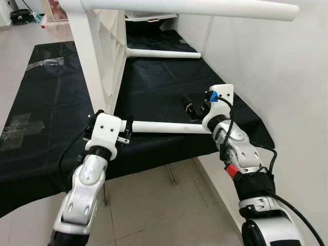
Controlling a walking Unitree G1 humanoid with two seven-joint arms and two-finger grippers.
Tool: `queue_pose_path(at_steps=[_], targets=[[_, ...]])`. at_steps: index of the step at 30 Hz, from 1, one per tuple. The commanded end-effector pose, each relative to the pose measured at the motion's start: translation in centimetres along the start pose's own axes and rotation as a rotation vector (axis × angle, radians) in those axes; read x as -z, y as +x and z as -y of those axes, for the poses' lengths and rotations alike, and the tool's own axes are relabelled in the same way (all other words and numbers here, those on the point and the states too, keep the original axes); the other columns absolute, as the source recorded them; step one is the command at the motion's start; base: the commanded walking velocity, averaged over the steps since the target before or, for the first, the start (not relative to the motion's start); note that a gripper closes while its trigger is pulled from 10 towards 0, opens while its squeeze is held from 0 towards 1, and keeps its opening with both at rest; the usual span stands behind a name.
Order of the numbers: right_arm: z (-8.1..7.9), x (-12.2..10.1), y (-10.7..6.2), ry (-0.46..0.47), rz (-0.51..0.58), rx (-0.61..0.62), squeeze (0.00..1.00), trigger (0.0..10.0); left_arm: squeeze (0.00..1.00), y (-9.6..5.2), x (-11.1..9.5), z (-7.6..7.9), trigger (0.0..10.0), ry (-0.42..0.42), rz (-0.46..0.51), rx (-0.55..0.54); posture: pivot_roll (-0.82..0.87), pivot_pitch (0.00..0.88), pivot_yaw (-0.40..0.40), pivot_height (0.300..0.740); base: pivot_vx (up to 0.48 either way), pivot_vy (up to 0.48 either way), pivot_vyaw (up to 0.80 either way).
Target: Building children table
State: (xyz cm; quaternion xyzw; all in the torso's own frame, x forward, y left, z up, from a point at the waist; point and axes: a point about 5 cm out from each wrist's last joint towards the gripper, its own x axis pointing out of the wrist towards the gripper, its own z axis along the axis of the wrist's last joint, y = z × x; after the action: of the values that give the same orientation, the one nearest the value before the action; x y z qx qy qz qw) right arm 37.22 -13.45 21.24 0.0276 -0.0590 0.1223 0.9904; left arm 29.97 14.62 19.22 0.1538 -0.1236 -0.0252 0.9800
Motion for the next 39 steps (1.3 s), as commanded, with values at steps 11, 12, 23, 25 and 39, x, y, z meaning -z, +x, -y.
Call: queue_pose_path(at_steps=[11, 12, 23, 25, 39], targets=[[-0.7, -2.8, -0.2, -0.029, 0.168, -0.043, 0.0, 10.0, 0.0, 2.3, -1.6, -1.7, 10.0, 0.113, 0.104, -0.168, 0.05, 0.05, -0.037, 0.74, 0.0, 0.0, 0.0], [-0.7, -2.8, -0.2, -0.029, 0.168, -0.043, 0.0, 10.0, 0.0, 2.3, -1.6, -1.7, 10.0, 0.113, 0.104, -0.168, 0.05, 0.05, -0.037, 0.74, 0.0, 0.0, 0.0], [-1.3, -2.6, -0.5, -0.048, 0.178, -0.062, 0.0, 10.0, 0.0, 3.0, -2.3, -4.1, 10.0, 0.148, 0.143, -0.291, 0.05, 0.069, -0.035, 0.74, 0.0, 0.0, 0.0], [-1.4, -2.7, -0.6, -0.051, 0.186, -0.062, 0.0, 10.0, 0.0, 3.0, -1.7, -4.7, 10.0, 0.146, 0.122, -0.289, 0.05, 0.074, -0.035, 0.74, 0.0, 0.0, 0.0], [-2.3, -4.3, -0.7, -0.07, 0.254, -0.084, 0.0, 10.0, 0.0, 4.3, -0.1, -4.4, 10.0, -0.011, 0.082, -0.183, 0.04, 0.089, -0.036, 0.74, 0.0, 0.0, 0.0]])
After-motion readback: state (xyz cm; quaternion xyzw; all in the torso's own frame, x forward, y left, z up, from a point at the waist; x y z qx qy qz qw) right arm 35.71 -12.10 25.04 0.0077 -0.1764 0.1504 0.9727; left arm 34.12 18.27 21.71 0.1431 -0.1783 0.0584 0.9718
